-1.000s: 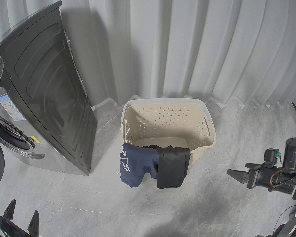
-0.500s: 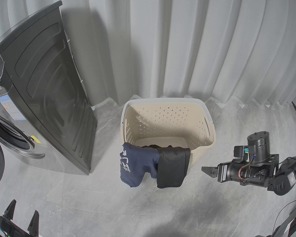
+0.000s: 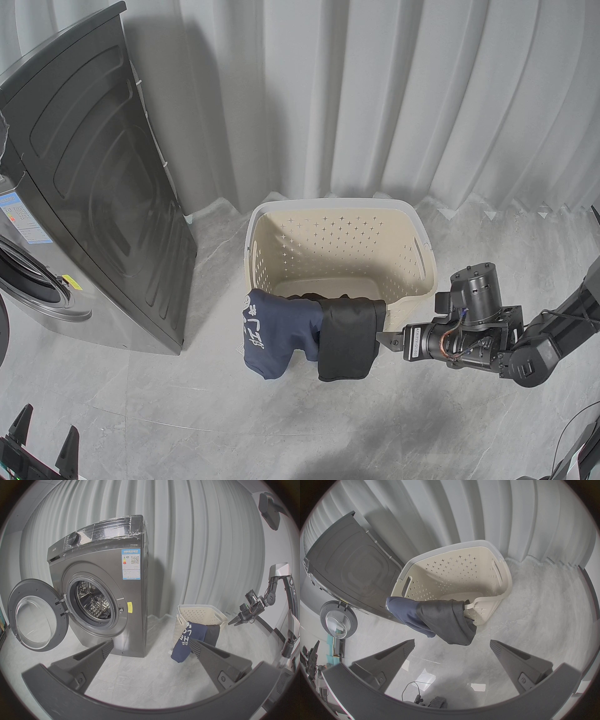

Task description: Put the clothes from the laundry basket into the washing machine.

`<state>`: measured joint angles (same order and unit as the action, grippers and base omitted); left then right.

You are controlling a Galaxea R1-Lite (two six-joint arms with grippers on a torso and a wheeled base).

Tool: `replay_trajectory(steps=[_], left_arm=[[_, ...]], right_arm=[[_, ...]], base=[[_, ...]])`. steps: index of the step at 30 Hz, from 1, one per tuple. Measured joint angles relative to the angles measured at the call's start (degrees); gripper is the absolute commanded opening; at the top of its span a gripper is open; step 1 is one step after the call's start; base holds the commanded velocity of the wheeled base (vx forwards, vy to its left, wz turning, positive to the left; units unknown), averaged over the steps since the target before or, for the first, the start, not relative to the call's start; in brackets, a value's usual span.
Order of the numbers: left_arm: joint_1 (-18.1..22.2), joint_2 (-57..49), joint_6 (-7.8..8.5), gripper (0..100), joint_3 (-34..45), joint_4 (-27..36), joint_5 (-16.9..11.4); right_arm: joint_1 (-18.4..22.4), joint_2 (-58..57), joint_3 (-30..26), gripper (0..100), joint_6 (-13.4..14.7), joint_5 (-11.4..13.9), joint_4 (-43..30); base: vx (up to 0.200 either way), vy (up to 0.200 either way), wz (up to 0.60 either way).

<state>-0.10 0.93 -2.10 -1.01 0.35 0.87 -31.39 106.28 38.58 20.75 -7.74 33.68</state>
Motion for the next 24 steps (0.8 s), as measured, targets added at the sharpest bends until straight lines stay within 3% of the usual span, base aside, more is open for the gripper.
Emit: replay_trajectory(steps=[7, 16, 24], left_arm=[[0.0, 0.0, 0.0, 100, 0.0, 0.0, 0.0], [0.0, 0.0, 0.02, 100, 0.0, 0.0, 0.0], [0.0, 0.0, 0.0, 100, 0.0, 0.0, 0.0]], right_arm=[[-0.7, 4.6, 3.4, 100, 0.2, -0.7, 0.5], [-0.9, 14.8, 8.0, 100, 0.3, -1.1, 9.3], [-1.3, 21.6, 13.4, 100, 0.4, -1.1, 10.7]], base=[[0.0, 0.0, 0.0], [0.0, 0.0, 0.0], [0.0, 0.0, 0.0]])
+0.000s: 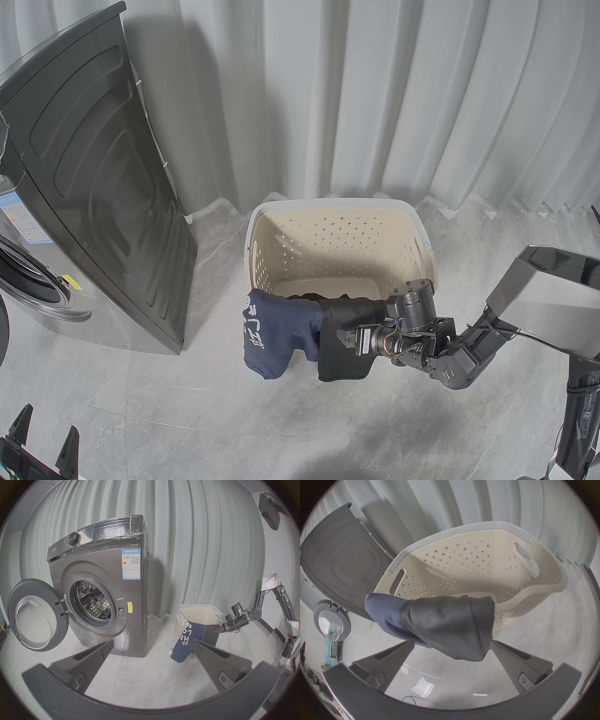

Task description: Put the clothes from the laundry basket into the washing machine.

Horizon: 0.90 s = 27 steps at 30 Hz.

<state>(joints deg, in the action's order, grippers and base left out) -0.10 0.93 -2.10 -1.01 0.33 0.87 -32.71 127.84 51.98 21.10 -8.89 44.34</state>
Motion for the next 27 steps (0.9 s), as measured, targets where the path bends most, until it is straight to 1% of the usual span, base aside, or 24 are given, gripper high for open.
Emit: replay_trajectory(steps=[9, 10, 15, 19, 24, 27], left_arm=[[0.0, 0.0, -0.01, 100, 0.0, 0.0, 0.0], [0.0, 0.0, -0.01, 100, 0.0, 0.0, 0.0], [0.0, 0.0, -0.01, 100, 0.0, 0.0, 0.0], [0.0, 0.0, -0.06, 100, 0.0, 0.0, 0.0], [0.0, 0.0, -0.09, 100, 0.0, 0.0, 0.0], [0.0, 0.0, -0.09, 100, 0.0, 0.0, 0.0]], right_arm=[[0.2, 5.2, 5.9, 100, 0.1, 0.1, 0.2], [0.3, 5.6, 6.4, 0, 0.1, 0.1, 0.5], [0.4, 6.8, 7.4, 0, -0.2, 0.1, 2.8], [0.4, 7.1, 7.1, 0, -0.2, 0.2, 3.6], [0.2, 5.8, 5.1, 0, -0.2, 0.2, 4.0], [0.2, 3.0, 2.4, 0, -0.2, 0.4, 4.3]], base=[[0.0, 0.0, 0.0], [0.0, 0.0, 0.0], [0.0, 0.0, 0.0], [0.0, 0.0, 0.0], [0.0, 0.0, 0.0], [0.0, 0.0, 0.0]])
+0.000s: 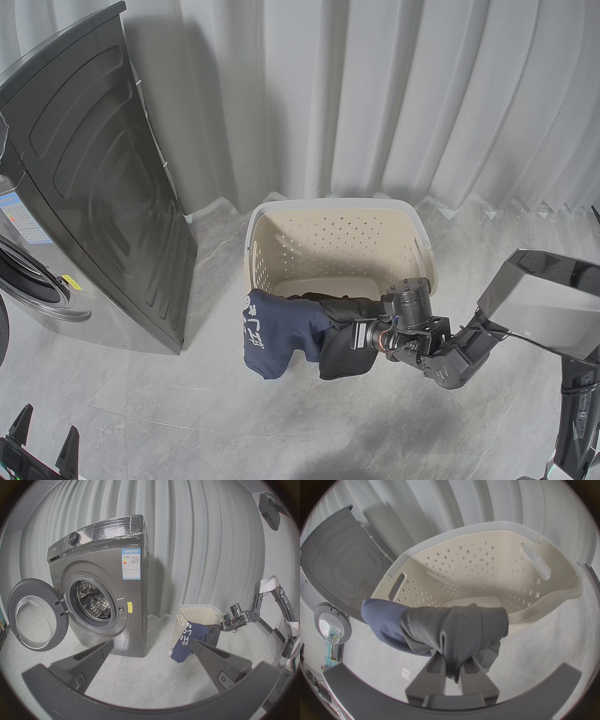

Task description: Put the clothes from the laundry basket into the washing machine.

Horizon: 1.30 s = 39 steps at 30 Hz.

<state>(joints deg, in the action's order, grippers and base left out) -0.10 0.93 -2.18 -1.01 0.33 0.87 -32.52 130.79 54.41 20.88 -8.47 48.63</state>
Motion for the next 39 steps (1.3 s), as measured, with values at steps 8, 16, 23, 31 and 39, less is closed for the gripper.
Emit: replay_trajectory(steps=[8, 16, 23, 31, 39], left_arm=[[0.0, 0.0, 0.0, 100, 0.0, 0.0, 0.0], [0.0, 0.0, 0.16, 100, 0.0, 0.0, 0.0], [0.1, 0.0, 1.8, 100, 0.0, 0.0, 0.0], [0.0, 0.0, 2.28, 100, 0.0, 0.0, -0.3], [0.0, 0.0, 1.74, 100, 0.0, 0.0, -0.8]], right_arm=[[-0.5, -14.1, -10.4, 0, -0.1, 0.6, 0.2], [-3.4, -32.8, -19.5, 0, 0.0, 2.1, 0.0], [-5.9, -48.4, -25.7, 0, -3.0, 6.3, -0.3], [-7.6, -55.8, -30.7, 0, -6.7, 9.8, 0.1], [-9.6, -58.6, -31.8, 0, -6.7, 11.0, 0.0]], base=[[0.0, 0.0, 0.0], [0.0, 0.0, 0.0], [-0.086, 0.0, 0.0], [-0.175, 0.0, 0.0], [0.0, 0.075, 0.0]])
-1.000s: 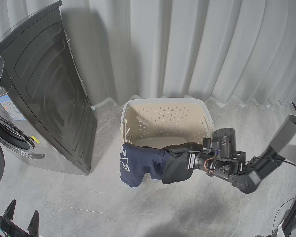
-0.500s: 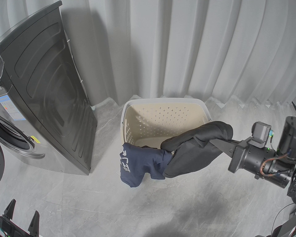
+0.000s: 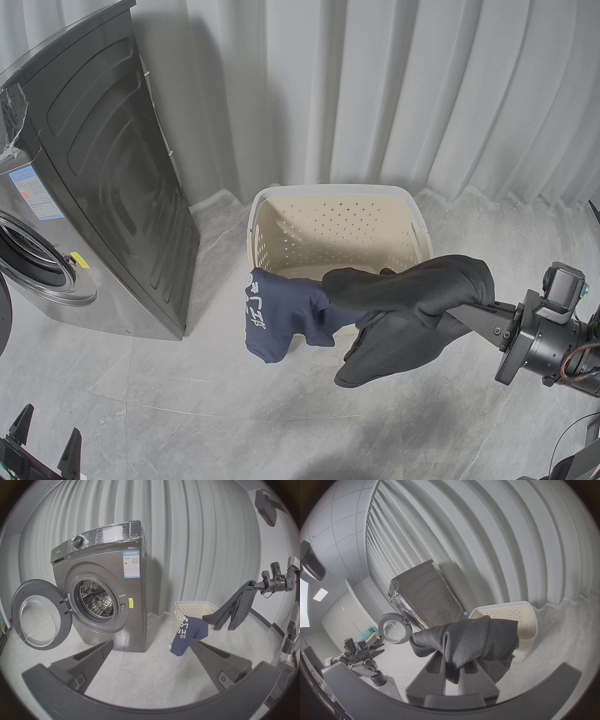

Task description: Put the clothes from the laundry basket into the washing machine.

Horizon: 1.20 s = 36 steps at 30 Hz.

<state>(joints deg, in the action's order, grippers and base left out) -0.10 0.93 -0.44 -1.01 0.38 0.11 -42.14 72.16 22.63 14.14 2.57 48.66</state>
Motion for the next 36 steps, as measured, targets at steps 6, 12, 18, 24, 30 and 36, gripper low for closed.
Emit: replay_trajectory(steps=[6, 12, 18, 24, 30, 36], left_arm=[[0.0, 0.0, -0.05, 100, 0.0, 0.2, -0.5], [-0.1, 0.0, -0.13, 100, 0.0, 0.2, -0.5], [-0.1, 0.0, -0.18, 100, 0.0, 0.3, -0.4], [-0.1, 0.0, -0.16, 100, 0.0, 0.3, -0.4], [-0.1, 0.0, -0.16, 100, 0.0, 0.3, -0.5], [-0.1, 0.0, -0.21, 100, 0.0, 0.2, -0.5]], right_arm=[[-0.5, -0.3, -0.4, 0, -0.7, 1.3, 0.1], [-0.5, -0.2, -0.9, 0, -1.9, 1.3, 0.2], [-0.1, 0.0, -0.9, 0, -1.9, 1.3, 0.2], [0.1, 0.2, -0.7, 0, -1.9, 1.1, 0.2], [0.3, 0.3, -0.6, 0, -1.8, 1.1, 0.2], [0.3, 0.4, -0.5, 0, -1.1, 1.1, 0.2]], base=[[0.0, 0.2, 0.0], [0.0, 0.2, 0.0], [0.0, 0.2, 0.0], [0.0, 0.2, 0.0], [0.0, 0.2, 0.0], [0.0, 0.1, 0.0]])
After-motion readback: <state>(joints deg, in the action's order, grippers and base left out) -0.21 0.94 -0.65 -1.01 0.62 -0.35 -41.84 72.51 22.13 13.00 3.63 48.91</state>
